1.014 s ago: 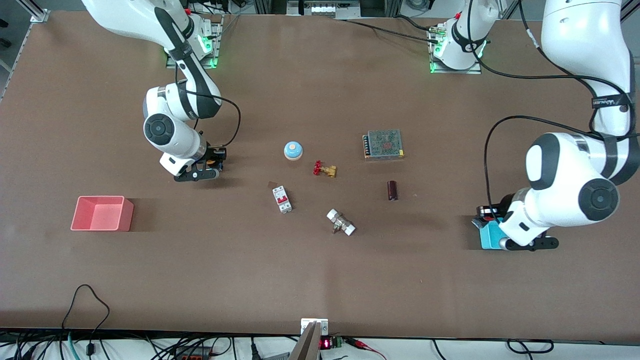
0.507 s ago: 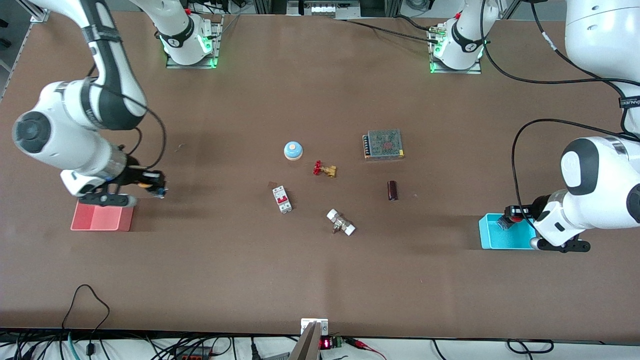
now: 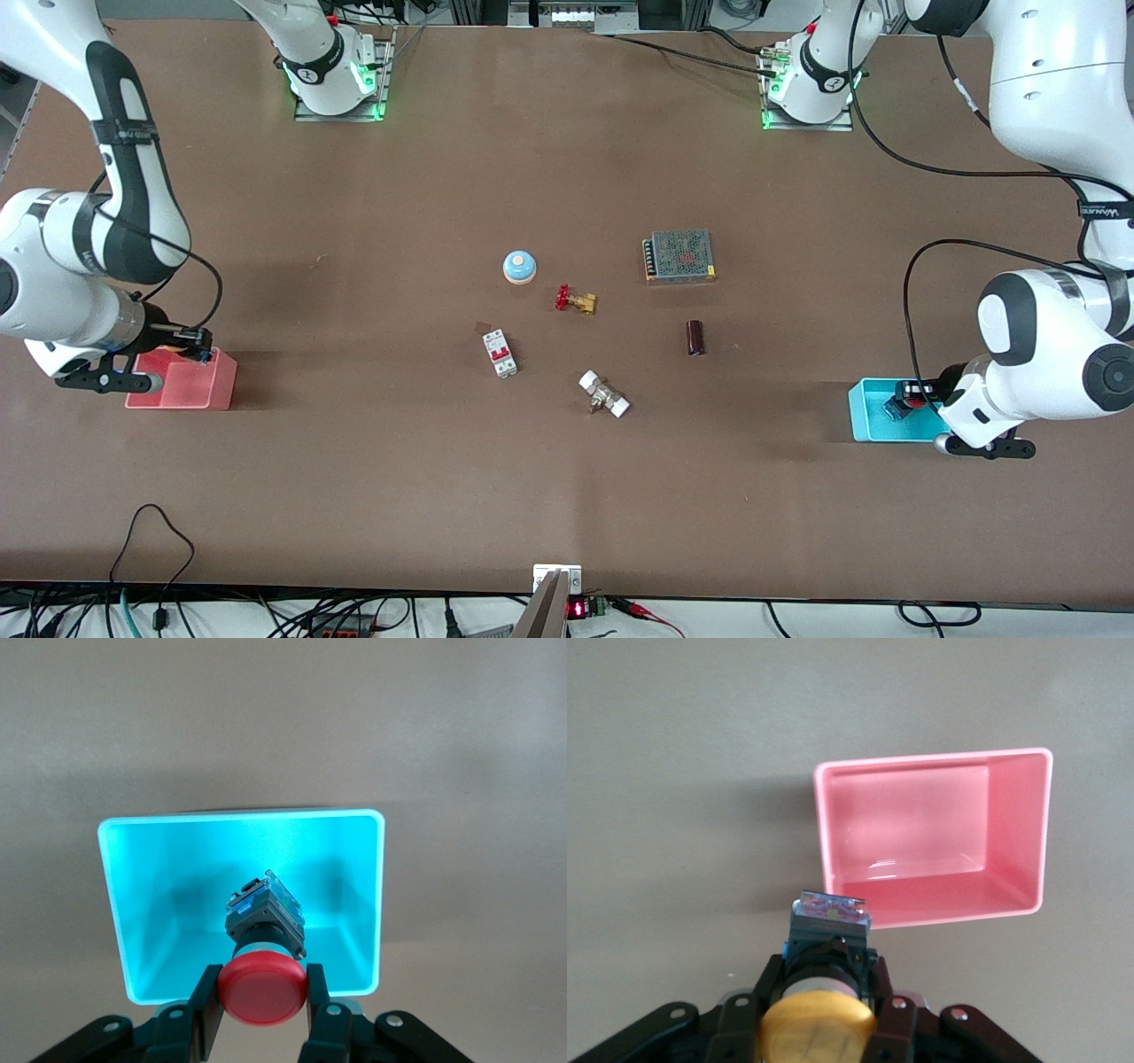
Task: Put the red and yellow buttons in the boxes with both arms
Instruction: 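Carry the yellow button to the pink box while the left gripper carries red to cyan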
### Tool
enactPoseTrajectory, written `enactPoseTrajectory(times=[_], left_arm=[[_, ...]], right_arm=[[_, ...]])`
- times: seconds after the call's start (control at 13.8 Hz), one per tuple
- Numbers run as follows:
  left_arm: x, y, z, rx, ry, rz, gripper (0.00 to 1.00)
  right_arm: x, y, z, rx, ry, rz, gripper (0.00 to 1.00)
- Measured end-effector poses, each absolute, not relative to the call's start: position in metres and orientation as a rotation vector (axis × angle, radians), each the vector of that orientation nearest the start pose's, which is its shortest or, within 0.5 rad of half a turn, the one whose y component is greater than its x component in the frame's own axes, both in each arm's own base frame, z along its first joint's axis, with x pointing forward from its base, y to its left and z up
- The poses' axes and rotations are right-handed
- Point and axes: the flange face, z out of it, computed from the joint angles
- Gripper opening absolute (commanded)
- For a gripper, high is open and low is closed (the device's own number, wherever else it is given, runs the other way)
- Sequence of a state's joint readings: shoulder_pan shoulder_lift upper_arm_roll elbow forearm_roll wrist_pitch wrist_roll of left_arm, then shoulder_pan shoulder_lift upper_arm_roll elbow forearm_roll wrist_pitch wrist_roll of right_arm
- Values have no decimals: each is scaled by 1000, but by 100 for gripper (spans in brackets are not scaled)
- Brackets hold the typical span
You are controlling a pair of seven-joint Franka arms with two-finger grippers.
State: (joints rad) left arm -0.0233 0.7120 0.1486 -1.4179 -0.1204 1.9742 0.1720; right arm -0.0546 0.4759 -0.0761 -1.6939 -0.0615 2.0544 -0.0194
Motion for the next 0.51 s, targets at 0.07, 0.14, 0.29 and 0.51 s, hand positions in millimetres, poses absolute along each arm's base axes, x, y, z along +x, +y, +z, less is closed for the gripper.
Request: enactPoseTrajectory(times=[0.07,0.14,0.29,0.51], left_arm=[[706,63,262,-3160,31,237,24],[707,63,255,-3158,32,232,25],[709,63,243,-3154,34,222,31],[709,63,238,-3153,34,226,62]], right_arm=[[658,-89,311,-3212,120,213,9],[665,-93,310,-3212,108,223,9],[675,-108,307,-3212,68,223,9],[674,-141,289,-3200,45,258,9]])
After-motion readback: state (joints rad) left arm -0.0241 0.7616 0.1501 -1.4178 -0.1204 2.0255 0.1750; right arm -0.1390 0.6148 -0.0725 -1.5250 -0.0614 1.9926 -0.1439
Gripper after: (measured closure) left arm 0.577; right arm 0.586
